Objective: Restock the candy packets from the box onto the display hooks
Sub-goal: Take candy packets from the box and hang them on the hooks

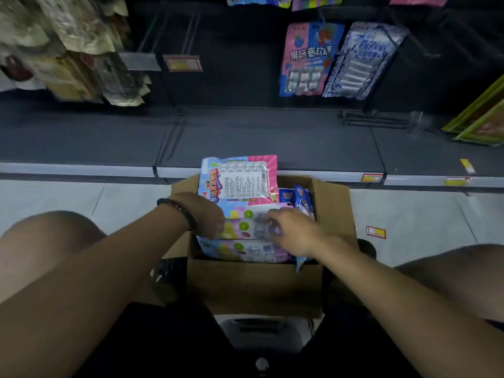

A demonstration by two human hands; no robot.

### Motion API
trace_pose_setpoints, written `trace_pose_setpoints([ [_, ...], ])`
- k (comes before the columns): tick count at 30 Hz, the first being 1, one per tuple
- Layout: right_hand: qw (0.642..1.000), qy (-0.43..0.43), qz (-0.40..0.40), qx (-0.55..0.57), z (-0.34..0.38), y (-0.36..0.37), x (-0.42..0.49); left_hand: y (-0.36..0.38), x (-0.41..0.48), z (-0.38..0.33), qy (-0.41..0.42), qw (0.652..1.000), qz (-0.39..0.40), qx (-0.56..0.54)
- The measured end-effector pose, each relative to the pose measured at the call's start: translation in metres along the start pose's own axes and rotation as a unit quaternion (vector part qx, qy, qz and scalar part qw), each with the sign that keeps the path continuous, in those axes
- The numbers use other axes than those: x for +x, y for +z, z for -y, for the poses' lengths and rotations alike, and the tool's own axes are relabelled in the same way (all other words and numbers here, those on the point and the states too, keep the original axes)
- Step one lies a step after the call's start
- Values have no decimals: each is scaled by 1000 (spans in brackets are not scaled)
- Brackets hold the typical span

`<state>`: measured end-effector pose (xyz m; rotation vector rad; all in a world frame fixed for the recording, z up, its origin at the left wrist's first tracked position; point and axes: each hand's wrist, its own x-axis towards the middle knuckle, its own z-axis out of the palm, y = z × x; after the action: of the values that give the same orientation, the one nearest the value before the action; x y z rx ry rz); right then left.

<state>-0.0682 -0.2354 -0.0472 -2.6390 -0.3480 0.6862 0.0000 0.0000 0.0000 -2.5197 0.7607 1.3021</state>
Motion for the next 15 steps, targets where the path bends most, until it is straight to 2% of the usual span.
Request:
trace_pose_setpoints([
  [2, 1000, 23, 6, -8, -7, 9, -7, 4, 5, 2, -4, 1000, -29, -5],
  [5, 994, 28, 83, -65, -20, 32, -2, 14, 11, 7, -1, 992, -86, -90],
  [9, 992, 93, 83, 23, -31, 51, 17, 25, 11, 15, -42, 997, -12, -56],
  [12, 990, 98, 89, 40, -41, 66, 28, 30, 11, 20, -57, 997, 37, -21],
  [15, 988, 84, 81, 101, -43, 54, 36, 31, 11, 20, -58, 996, 34, -52],
])
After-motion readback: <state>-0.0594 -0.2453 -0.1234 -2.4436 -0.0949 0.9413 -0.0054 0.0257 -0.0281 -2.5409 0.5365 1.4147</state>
